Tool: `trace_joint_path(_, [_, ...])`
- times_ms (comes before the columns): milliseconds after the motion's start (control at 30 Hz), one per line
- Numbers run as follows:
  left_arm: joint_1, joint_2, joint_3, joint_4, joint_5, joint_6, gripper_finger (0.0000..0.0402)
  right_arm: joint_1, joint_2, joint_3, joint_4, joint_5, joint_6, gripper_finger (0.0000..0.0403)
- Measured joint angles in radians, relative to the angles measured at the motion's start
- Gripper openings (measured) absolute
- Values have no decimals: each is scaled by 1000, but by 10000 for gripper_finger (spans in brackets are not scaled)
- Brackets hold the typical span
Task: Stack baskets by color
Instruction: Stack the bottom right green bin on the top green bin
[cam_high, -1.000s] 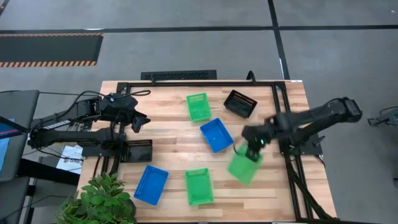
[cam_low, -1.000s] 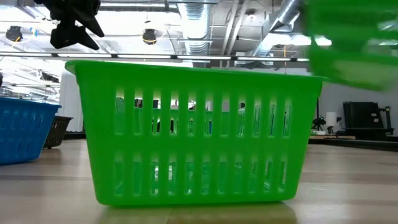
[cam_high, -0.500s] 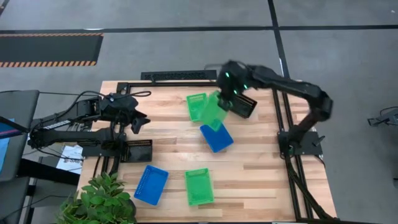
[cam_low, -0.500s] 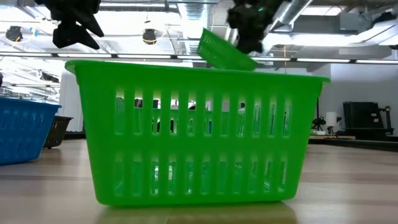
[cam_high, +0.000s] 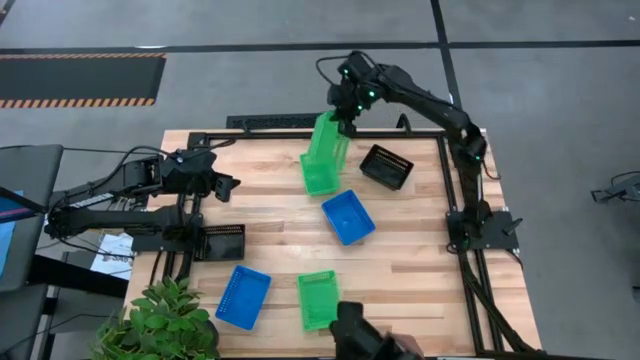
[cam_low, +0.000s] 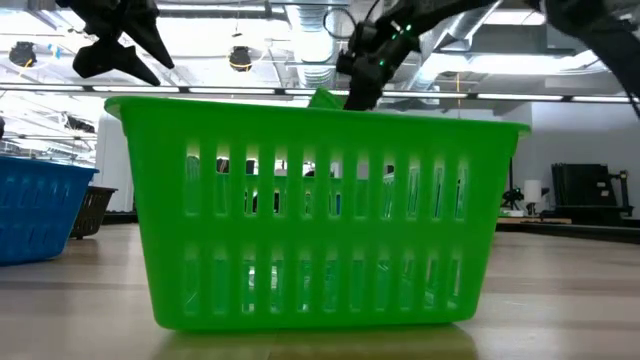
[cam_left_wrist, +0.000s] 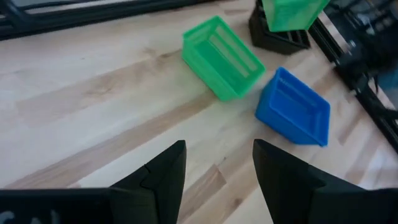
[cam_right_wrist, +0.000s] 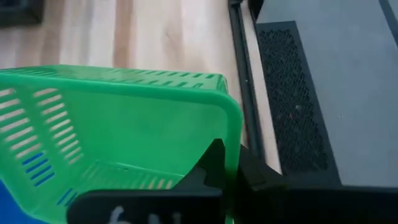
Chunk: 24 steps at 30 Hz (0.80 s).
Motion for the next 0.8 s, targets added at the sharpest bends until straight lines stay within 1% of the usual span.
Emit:
trace_joint_path(133, [0,0,0,0,-25,-32,174,-8,91,76,-44,-27,-99,6])
trace_joint_path(233, [0,0,0,0,-26,-45,174,-4,153,123,-74,-29,-157,15])
trace_joint_path(333, [0,0,0,0,-37,-63,174,-1,197,136,-79,-29,-168,23])
trace_joint_path(567, [0,0,0,0,-98,-84,174,25,223,150,-98,-31,-215,7])
trace_joint_path(733, [0,0,0,0,-120,-86,174,67,223,151,-74,-26,-239,26])
trace_joint_path(800, [0,0,0,0,-123,-90,174,67,223,151,-74,-24,-243,27])
